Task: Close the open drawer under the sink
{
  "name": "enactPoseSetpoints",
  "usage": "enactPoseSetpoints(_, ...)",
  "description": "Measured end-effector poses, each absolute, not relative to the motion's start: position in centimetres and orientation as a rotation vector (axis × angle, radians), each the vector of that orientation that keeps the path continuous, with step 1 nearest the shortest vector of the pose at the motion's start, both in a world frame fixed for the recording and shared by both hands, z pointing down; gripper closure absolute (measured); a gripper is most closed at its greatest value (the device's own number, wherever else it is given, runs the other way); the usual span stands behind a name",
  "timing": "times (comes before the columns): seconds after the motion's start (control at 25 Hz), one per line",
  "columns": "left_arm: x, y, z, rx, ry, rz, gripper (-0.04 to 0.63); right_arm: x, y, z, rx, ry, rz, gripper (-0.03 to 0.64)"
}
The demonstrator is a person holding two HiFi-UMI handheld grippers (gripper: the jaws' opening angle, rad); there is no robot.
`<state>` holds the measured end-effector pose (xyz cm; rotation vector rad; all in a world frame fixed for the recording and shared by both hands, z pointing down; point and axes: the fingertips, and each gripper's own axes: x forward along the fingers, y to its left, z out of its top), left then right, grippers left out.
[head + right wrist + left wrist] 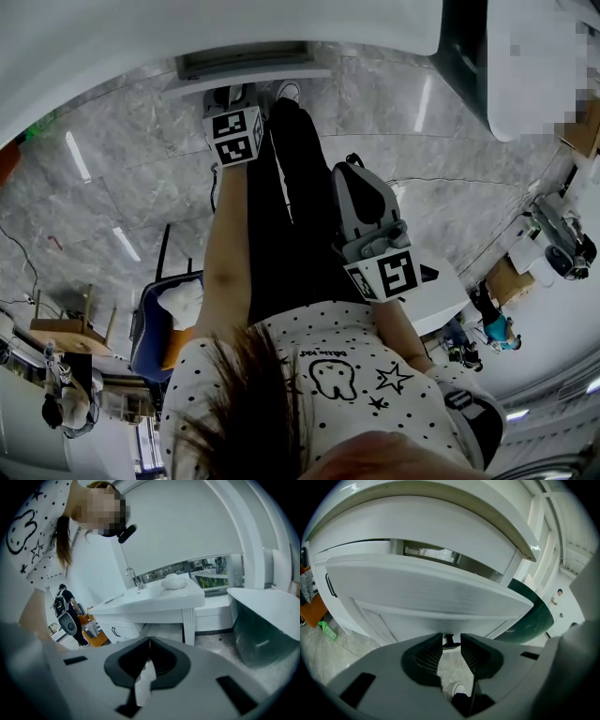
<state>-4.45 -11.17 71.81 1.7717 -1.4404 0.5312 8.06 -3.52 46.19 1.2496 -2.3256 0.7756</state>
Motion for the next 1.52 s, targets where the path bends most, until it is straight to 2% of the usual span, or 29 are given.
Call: enactPoseSetpoints(1.52, -5.6, -17.7, 70.9, 1.804, -1.508, 0.481, 0.472, 8.6, -4.9, 47.0, 1.249, -2.302, 0.815, 0.603)
